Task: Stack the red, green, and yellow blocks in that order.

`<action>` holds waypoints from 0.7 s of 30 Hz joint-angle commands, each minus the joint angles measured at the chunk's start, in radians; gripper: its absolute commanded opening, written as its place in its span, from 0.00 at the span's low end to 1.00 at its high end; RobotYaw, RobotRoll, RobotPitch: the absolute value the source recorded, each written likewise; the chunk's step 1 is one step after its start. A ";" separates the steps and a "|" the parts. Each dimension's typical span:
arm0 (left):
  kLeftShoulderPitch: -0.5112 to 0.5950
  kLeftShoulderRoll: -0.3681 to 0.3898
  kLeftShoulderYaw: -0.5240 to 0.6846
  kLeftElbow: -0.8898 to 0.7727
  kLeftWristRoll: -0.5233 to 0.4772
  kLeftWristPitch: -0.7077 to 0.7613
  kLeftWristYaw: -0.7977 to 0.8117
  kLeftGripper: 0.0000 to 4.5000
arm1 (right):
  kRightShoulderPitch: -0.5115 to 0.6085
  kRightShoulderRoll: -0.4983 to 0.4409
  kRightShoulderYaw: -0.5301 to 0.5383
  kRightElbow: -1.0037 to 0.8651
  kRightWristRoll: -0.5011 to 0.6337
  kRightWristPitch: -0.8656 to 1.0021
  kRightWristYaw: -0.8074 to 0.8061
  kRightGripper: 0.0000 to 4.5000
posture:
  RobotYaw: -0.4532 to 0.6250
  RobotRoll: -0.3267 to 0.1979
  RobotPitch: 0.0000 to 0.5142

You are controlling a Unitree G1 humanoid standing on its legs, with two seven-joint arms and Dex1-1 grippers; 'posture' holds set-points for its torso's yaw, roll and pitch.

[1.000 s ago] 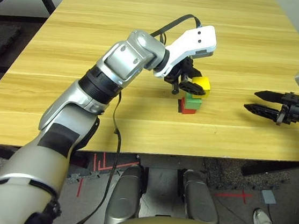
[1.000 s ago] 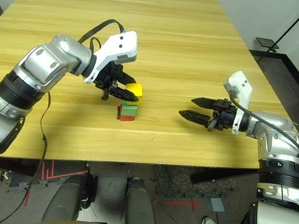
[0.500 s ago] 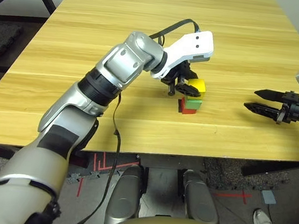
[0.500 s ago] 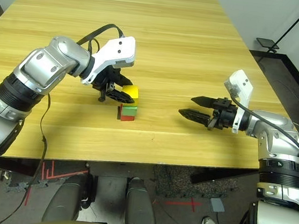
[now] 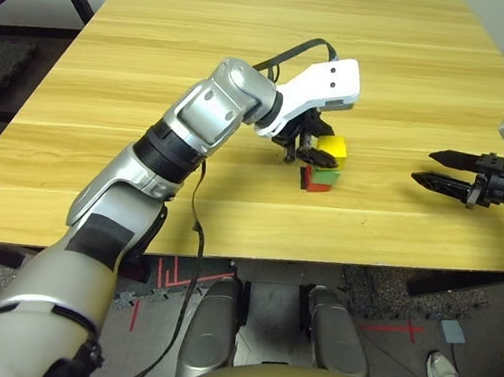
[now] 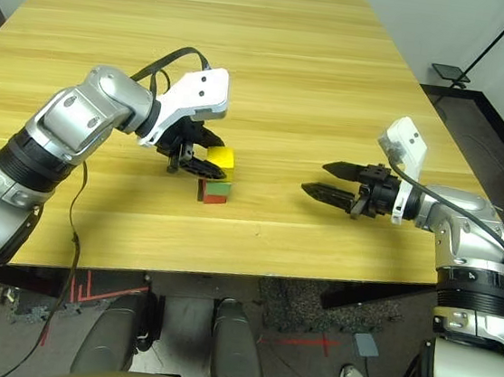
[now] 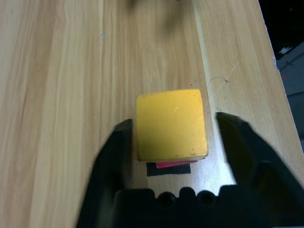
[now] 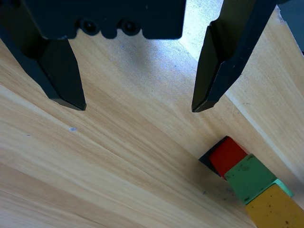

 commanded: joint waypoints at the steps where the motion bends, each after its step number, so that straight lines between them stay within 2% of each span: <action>1: -0.008 -0.012 0.067 -0.023 -0.012 -0.005 0.034 1.00 | -0.017 -0.004 -0.008 0.033 -0.005 -0.020 -0.006 1.00 | 0.52 0.43 0.21; 4: 0.004 -0.028 0.183 -0.074 -0.040 0.027 0.123 1.00 | -0.052 -0.003 -0.021 0.107 -0.016 -0.064 -0.023 1.00 | 0.53 0.42 0.19; 7: 0.061 -0.070 0.382 -0.151 -0.069 0.072 0.316 1.00 | -0.107 0.015 -0.057 0.242 -0.028 -0.155 -0.097 1.00 | 0.54 0.41 0.18; 10: 0.167 -0.138 0.616 -0.221 -0.091 0.042 0.541 1.00 | -0.164 0.047 -0.112 0.394 -0.027 -0.270 -0.189 1.00 | 0.55 0.41 0.18; 12: 0.262 -0.155 0.735 -0.263 -0.079 -0.016 0.659 1.00 | -0.195 0.063 -0.145 0.483 -0.028 -0.347 -0.242 1.00 | 0.56 0.41 0.19; 14: 0.335 -0.155 0.792 -0.287 -0.062 -0.073 0.734 1.00 | -0.227 0.067 -0.163 0.559 -0.035 -0.412 -0.279 1.00 | 0.56 0.39 0.20; 17: 0.522 -0.168 0.888 -0.296 -0.041 -0.220 0.833 1.00 | -0.266 0.077 -0.183 0.676 -0.054 -0.538 -0.348 1.00 | 0.56 0.38 0.21; 21: 0.659 -0.188 0.917 -0.252 -0.022 -0.381 0.905 1.00 | -0.295 0.078 -0.205 0.790 -0.072 -0.638 -0.426 1.00 | 0.57 0.39 0.20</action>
